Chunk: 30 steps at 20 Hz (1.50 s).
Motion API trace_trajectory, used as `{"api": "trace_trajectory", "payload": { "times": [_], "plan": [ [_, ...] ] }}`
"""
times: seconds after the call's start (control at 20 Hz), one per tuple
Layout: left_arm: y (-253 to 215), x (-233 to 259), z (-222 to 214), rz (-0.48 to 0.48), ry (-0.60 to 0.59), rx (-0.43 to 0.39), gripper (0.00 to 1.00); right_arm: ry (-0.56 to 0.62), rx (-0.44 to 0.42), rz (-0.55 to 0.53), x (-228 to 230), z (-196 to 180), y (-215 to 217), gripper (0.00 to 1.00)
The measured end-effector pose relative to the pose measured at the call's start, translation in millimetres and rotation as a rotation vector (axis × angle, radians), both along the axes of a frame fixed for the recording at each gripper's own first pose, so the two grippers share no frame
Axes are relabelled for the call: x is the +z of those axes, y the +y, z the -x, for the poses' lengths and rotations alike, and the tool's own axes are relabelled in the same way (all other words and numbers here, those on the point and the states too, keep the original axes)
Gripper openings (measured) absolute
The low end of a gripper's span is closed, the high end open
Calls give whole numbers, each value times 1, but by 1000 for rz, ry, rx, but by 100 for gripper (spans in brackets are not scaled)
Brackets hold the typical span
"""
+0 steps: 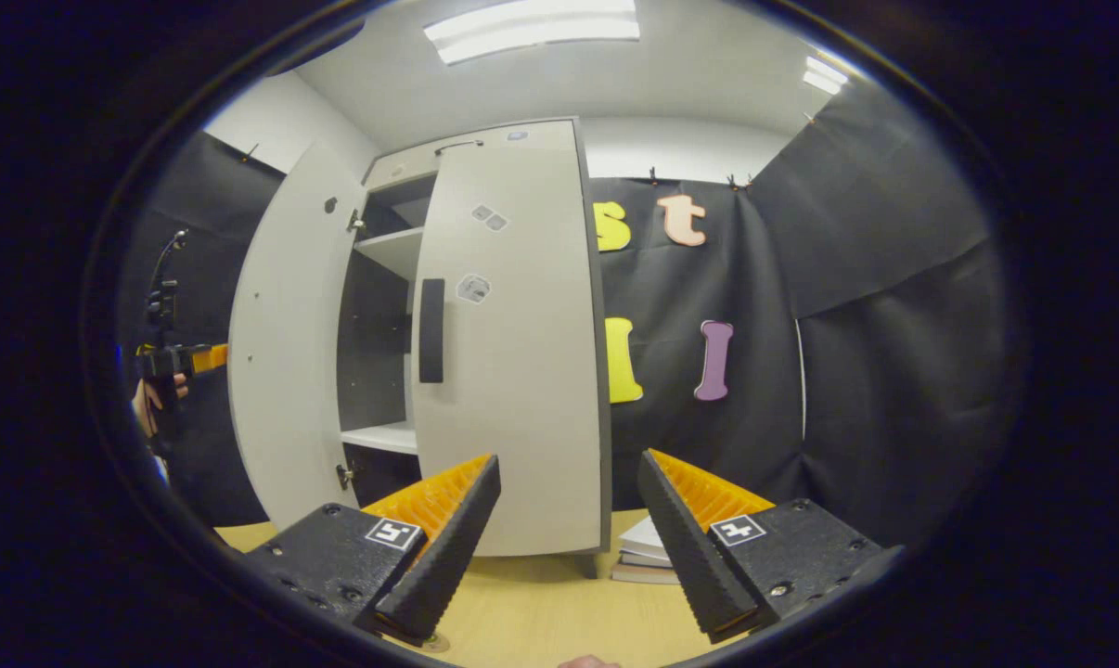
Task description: Grasp the bottle in the cabinet with the left hand and place it on the coaster, then close the right door with the right hand and the left door with the left hand.
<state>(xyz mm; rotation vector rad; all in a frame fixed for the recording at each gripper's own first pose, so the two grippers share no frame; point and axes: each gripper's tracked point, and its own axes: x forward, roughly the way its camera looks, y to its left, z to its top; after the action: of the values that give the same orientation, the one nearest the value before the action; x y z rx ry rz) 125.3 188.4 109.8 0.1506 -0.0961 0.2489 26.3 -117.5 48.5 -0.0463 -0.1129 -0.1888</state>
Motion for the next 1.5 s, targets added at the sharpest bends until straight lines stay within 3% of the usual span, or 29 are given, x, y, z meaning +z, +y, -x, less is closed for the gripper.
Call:
{"api": "trace_trajectory", "payload": {
  "times": [0.05, 0.1, 0.15, 0.6, 1.05, 1.2, 1.5],
  "plan": [
    [-7, 0, 0, -1, -1, -10, 92, -1, -3, 2, 1, 1, -1, 98],
    [-13, -1, 1, 3, -3, -19, 99, 0, -7, 4, 2, 2, -2, 98],
    [-21, -2, 0, 11, -6, -32, 99, -1, -11, 4, 2, 5, -4, 94],
    [-119, -14, -37, 127, -3, -282, 99, -21, -63, -12, 5, 20, -13, 98],
    [-144, -3, -21, 95, -6, -339, 95, -41, -89, -8, 13, 36, -9, 98],
    [-158, -11, -3, 84, 19, -371, 99, -36, -64, -11, 13, 32, 0, 98],
    [-194, -48, 41, 167, 62, -425, 99, -13, -7, 3, 11, 28, 21, 98]
  ]
}}
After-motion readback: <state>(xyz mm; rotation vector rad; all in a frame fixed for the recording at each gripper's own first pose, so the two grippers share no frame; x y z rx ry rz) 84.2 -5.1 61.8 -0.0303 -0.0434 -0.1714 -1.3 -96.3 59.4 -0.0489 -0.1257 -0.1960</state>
